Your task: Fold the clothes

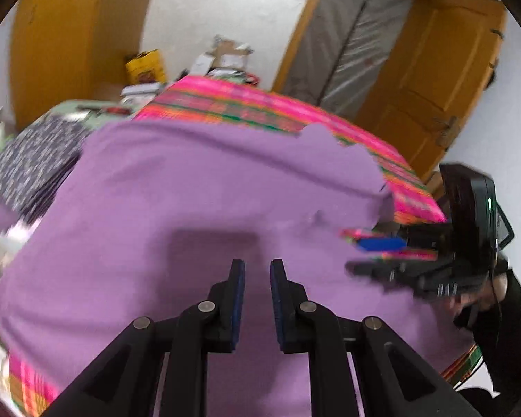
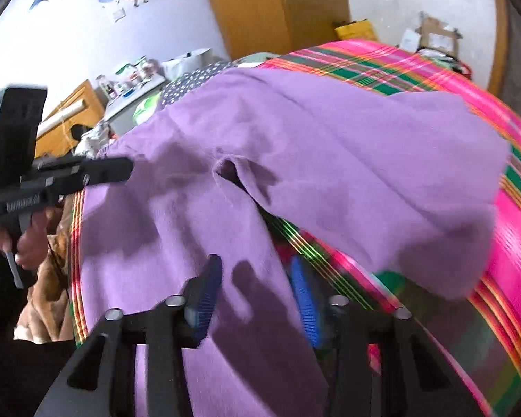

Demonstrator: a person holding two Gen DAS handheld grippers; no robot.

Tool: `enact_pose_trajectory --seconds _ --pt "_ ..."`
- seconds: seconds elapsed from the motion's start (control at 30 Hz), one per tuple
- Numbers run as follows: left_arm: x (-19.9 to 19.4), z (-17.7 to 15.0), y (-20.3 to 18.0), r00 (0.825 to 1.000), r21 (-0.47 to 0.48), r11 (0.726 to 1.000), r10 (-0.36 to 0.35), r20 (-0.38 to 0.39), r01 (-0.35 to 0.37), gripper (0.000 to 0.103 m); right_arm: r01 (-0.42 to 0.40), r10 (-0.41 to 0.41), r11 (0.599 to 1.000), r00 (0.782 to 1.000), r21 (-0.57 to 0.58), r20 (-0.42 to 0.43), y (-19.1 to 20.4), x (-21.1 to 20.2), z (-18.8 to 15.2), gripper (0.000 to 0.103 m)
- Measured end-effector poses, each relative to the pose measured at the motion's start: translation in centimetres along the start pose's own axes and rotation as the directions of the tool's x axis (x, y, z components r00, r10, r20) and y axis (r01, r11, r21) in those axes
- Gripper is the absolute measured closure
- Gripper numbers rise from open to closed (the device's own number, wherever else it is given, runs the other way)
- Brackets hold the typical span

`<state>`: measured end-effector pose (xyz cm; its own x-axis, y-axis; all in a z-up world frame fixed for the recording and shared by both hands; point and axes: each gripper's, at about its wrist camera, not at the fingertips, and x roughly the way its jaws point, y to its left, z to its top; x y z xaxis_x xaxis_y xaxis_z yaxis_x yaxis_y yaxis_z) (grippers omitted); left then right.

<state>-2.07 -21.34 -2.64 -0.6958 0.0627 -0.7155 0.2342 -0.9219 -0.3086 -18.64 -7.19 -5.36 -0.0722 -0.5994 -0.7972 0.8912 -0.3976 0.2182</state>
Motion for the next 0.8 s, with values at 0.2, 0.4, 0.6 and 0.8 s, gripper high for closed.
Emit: enact_pose_trajectory --seconds 0.2,0.4,0.6,0.8 --pt "-0.3 -1.9 1.7 0.999 -0.047 0.999 0.018 -0.031 -0.020 0.088 0.017 -0.018 0.999 1.000 0.038 0.015 -1.6 -0.1 0.9 0.097" --pt "-0.8 -1.4 1.0 1.000 -0.026 1.000 -0.010 -0.006 0.010 0.088 0.027 -0.029 0.995 0.999 0.095 0.026 -2.7 -1.5 0.4 0.093" --pt "0.3 -0.9 0.5 0.999 -0.016 0.999 -0.046 -0.010 0.045 0.088 0.042 -0.097 0.945 0.983 0.325 0.154 -7.9 -6.1 -1.0 0.068" --pt "1.2 -0.9 0.1 0.997 -0.014 0.997 -0.079 -0.022 0.079 0.088 0.006 -0.100 0.871 0.981 0.491 0.166 -12.7 -6.0 -0.7 0.067"
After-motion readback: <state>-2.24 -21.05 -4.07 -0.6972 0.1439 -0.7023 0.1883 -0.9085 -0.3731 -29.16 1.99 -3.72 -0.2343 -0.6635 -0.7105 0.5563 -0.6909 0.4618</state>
